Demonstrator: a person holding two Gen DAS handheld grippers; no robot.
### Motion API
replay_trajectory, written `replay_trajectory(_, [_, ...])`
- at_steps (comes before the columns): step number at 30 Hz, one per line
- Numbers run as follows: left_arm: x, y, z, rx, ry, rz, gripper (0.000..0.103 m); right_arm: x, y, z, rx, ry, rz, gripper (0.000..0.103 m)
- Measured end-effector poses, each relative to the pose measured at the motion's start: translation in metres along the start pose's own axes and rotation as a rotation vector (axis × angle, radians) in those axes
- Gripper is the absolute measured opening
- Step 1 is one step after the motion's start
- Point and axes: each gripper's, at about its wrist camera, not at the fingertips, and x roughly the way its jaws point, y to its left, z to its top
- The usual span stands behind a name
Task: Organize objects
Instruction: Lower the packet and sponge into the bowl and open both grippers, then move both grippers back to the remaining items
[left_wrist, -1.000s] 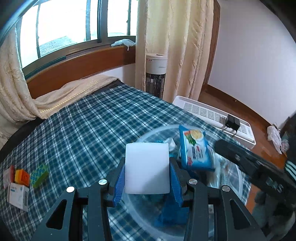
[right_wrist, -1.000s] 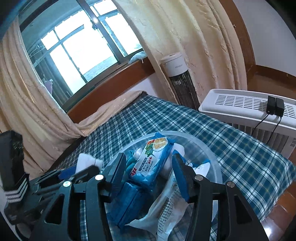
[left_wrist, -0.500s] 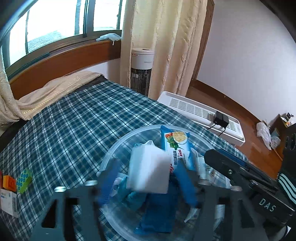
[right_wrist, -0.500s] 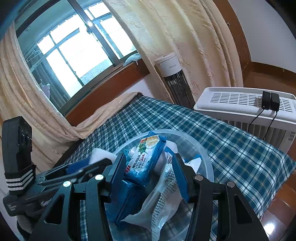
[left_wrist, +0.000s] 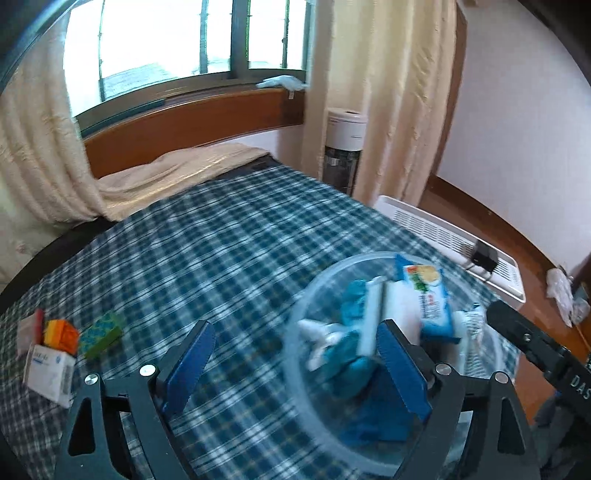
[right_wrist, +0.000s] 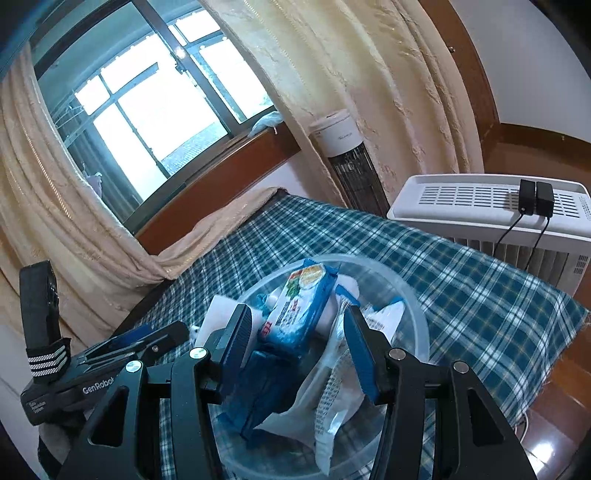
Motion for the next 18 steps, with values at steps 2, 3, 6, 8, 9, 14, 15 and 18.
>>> replay_trajectory(2, [-0.002,0.006,-0.002,-0.013,0.002,0.011,0.092,0.001,0.004,-0.003,-0.004,0.01,0.004,0.054])
replay_trajectory(3, [-0.003,0.009,-0.004,-0.02,0.003,0.013,0.092,0.001,0.006,-0.004,-0.007,0.013,0.006,0.054])
replay_trajectory(6, [-0.01,0.018,-0.008,-0.037,-0.005,0.021,0.093,0.0,0.017,-0.009,-0.025,0.017,0.017,0.054])
replay_trajectory(8, [-0.015,0.024,-0.012,-0.044,-0.016,0.031,0.099,-0.001,0.024,-0.011,-0.033,0.018,0.022,0.054])
replay_trajectory(9, [-0.017,0.027,-0.013,-0.046,-0.021,0.037,0.1,0.0,0.027,-0.013,-0.039,0.02,0.026,0.054])
replay_trajectory(14, [-0.029,0.051,-0.024,-0.067,-0.033,0.092,0.102,0.004,0.049,-0.021,-0.062,0.035,0.044,0.056])
replay_trajectory(15, [-0.031,0.058,-0.026,-0.076,-0.033,0.1,0.102,0.005,0.053,-0.023,-0.068,0.037,0.048,0.056])
replay_trajectory(18, [-0.037,0.081,-0.034,-0.114,-0.03,0.134,0.102,0.008,0.07,-0.029,-0.094,0.049,0.065,0.056])
